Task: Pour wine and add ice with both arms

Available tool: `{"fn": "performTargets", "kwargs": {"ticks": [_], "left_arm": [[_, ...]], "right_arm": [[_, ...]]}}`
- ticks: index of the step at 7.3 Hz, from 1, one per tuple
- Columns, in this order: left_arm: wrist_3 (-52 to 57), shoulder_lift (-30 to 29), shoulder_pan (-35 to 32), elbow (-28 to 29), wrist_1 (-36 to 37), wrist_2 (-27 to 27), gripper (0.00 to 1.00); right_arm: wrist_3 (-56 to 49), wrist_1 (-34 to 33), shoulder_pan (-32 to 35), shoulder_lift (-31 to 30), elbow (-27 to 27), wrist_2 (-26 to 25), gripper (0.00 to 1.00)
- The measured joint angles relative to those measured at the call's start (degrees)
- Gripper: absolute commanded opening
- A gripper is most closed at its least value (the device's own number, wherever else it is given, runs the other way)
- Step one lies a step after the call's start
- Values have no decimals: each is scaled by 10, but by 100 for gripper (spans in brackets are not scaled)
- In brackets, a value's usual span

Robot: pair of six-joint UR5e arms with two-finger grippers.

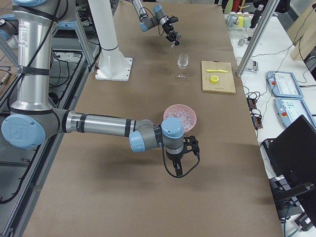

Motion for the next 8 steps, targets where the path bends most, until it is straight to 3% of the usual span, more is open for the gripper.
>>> {"fn": "performTargets", "kwargs": {"ticks": [3, 8], "left_arm": [[49, -53, 4, -7, 52, -64, 0], [67, -164, 17, -41, 273, -92, 0]], "right_arm": [[22, 0, 0, 0, 7, 1, 100], [25, 0, 0, -1, 7, 11, 100]]}}
